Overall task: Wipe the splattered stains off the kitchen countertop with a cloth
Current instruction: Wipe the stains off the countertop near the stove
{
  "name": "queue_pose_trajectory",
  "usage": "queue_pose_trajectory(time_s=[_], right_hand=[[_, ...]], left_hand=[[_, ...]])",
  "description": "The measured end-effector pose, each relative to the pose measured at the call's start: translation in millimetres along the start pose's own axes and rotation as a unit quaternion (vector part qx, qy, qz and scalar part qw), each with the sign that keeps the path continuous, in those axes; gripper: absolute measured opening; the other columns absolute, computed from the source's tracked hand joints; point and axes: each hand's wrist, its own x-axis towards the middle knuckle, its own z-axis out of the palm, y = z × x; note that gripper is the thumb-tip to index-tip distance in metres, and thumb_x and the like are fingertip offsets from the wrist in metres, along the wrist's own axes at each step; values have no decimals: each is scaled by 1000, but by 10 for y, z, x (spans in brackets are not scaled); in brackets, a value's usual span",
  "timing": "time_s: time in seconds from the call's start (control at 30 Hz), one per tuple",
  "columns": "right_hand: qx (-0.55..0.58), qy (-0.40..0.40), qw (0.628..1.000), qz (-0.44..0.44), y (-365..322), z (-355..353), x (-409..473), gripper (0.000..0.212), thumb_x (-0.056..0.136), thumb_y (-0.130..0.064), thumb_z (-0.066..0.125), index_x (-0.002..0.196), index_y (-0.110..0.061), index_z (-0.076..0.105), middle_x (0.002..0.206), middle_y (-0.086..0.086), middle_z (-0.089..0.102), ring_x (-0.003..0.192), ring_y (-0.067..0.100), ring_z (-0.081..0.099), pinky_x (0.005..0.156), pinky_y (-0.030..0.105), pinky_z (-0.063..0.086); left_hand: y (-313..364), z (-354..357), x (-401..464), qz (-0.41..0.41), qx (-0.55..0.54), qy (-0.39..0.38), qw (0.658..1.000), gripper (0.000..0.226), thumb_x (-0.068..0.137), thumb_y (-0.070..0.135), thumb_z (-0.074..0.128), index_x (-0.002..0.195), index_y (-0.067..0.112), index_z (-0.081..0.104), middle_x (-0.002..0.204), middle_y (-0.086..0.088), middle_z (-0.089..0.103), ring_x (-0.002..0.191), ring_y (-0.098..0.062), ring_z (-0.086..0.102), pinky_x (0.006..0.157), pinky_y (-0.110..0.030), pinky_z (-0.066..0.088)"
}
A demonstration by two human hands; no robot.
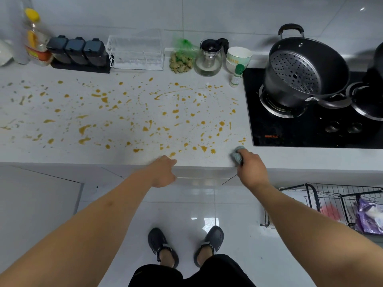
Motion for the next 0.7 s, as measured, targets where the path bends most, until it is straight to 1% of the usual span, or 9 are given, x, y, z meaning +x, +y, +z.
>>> queue_pose_trajectory(time_s=[0.1, 0.17, 0.23, 0.33, 0.4, 0.5, 0.6, 0.63, 0.7], right_hand=[[-3, -6, 1000, 22, -177, 68, -24, 27, 86, -11, 60, 113, -8, 61, 110, 12, 61, 100, 37, 51, 81, 40, 47], [-71, -45, 996, 3, -320, 179, -76, 43, 87, -27, 63, 127, -10, 57, 132, 10, 54, 109, 37, 47, 93, 42, 45], [-109, -51, 993, 0, -432, 239, -59, 49, 87, -39, 65, 128, -15, 56, 137, 6, 50, 113, 34, 45, 93, 41, 44], [-155, -50, 985, -53, -524, 239, 29, 45, 85, -39, 70, 123, -16, 62, 132, 5, 52, 121, 31, 44, 98, 40, 39], [-119, -69, 987, -84, -517, 231, 39, 43, 81, -22, 72, 122, -11, 63, 132, 6, 50, 124, 30, 46, 101, 37, 42], [-77, -113, 987, -79, -425, 189, 16, 50, 80, -1, 62, 128, -12, 55, 136, 3, 46, 114, 29, 57, 83, 34, 52], [-37, -124, 992, -4, -397, 120, 82, 51, 77, 5, 49, 121, -22, 47, 125, 1, 51, 92, 32, 59, 66, 33, 46], [-30, -118, 992, 20, -425, 119, 121, 54, 78, 6, 49, 124, -22, 46, 127, 2, 50, 94, 32, 59, 66, 34, 47], [-39, -121, 991, 43, -544, 156, 209, 63, 83, 6, 48, 141, -16, 42, 148, 4, 42, 129, 32, 50, 86, 40, 52]], left_hand=[[-119, -27, -43, -34, -42, 92, 994, 57, 105, 34, 52, 159, 20, 38, 165, -5, 34, 148, -28, 38, 117, -40, 33], [-204, -64, -65, -97, -9, 157, 983, 47, 104, 32, 50, 148, 15, 51, 151, -9, 50, 131, -30, 54, 103, -41, 45], [-288, -82, -80, -146, 24, 157, 976, 44, 102, 29, 48, 142, 12, 54, 143, -11, 54, 122, -31, 58, 93, -40, 48], [-374, -62, -78, -149, 38, 93, 984, 51, 102, 22, 46, 153, 16, 45, 156, -10, 42, 136, -31, 49, 105, -42, 46], [-394, -44, -73, -132, 50, 65, 988, 58, 103, 19, 43, 160, 18, 34, 165, -11, 30, 145, -32, 40, 112, -42, 41], [-402, -56, -61, -122, 90, 30, 988, 62, 106, 20, 39, 165, 18, 20, 171, -13, 14, 150, -34, 31, 116, -44, 38], [-410, -73, -53, -119, 106, 9, 987, 66, 106, 22, 39, 166, 18, 12, 173, -14, 3, 152, -36, 27, 118, -46, 37], [-417, -73, -57, -117, 103, 5, 988, 67, 106, 22, 40, 167, 18, 10, 173, -13, 0, 153, -35, 26, 119, -46, 36], [-444, -65, -69, -115, 94, 0, 989, 69, 106, 23, 40, 167, 19, 8, 173, -12, -4, 155, -34, 22, 121, -46, 33]])
